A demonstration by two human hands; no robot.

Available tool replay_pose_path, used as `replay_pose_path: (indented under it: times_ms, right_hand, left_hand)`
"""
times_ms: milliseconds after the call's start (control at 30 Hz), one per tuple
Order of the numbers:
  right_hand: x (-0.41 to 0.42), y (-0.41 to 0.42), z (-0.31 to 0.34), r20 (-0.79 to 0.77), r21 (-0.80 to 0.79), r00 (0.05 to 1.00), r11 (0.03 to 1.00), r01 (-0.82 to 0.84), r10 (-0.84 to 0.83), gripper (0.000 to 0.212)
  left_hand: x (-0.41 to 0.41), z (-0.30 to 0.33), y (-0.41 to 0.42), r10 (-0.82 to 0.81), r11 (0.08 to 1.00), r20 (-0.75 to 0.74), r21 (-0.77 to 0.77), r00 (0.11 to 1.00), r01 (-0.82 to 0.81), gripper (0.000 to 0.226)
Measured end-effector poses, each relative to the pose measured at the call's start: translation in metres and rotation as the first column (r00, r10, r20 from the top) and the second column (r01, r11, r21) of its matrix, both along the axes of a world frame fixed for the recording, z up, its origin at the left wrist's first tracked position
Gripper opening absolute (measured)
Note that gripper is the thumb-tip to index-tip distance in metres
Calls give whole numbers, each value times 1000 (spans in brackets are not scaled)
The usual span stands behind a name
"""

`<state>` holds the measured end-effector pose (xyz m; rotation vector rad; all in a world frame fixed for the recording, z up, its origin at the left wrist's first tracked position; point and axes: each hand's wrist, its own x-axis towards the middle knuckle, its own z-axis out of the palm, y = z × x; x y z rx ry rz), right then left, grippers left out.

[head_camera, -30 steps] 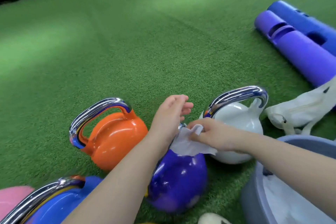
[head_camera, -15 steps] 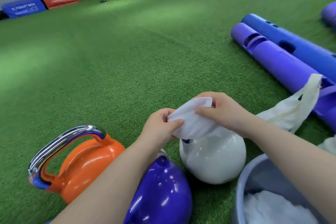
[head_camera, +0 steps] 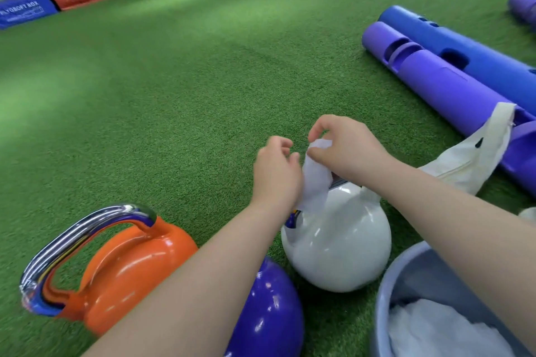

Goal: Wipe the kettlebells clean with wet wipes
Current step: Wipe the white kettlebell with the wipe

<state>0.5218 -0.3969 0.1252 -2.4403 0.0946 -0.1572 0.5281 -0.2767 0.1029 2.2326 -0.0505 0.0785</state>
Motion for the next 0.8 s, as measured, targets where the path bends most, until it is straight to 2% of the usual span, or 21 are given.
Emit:
replay_pose_path:
  times_ms: [67,167,233,300,333,400,467,533,633,800]
  right_hand:
    - [-1,-1,-2,-24,-46,1000,999,1,-3,11]
    - [-11,-4,-7,99,-104,993,991,80,-69,11]
    - [-23,-9,-11,134,-32,981,989,146,-140,19]
    - [-35,-14,-17,-12,83,983,979,185,-185,26]
    - [-39,-16,-18,-120,204,975,957,207,-186,27]
    - [-47,-16,-16,-318,519,936,799,304,-149,28]
    - [-53,-17,-17,-458,658,887,646,386,-63,31]
    - [-59,-15,-22,-535,680,845,594,430,2,35]
    - [-65,-6,-33,-598,673,799,585,453,70,41]
    - [-48,1,-37,-529,686,848,594,419,13,35]
  left_hand:
    - [3,-2,-16,-87,993,-173,68,981,100,27]
    - [14,-5,-26,-171,966,-363,119,916,228,47]
    - [16,-8,-29,-220,949,-419,116,881,293,57]
    - [11,-10,-29,-230,933,-397,168,889,317,58]
    - [9,-13,-28,-222,941,-384,156,897,299,56]
    - [6,-20,-23,-188,968,-375,83,908,235,51]
    - [2,-29,-17,-127,991,-389,-10,913,134,49]
    - [-5,-37,-11,-67,997,-396,-70,916,42,50]
    - [-18,-43,-5,2,992,-388,-114,922,-50,51]
    - [-30,-45,-7,58,969,-361,-205,931,-140,58]
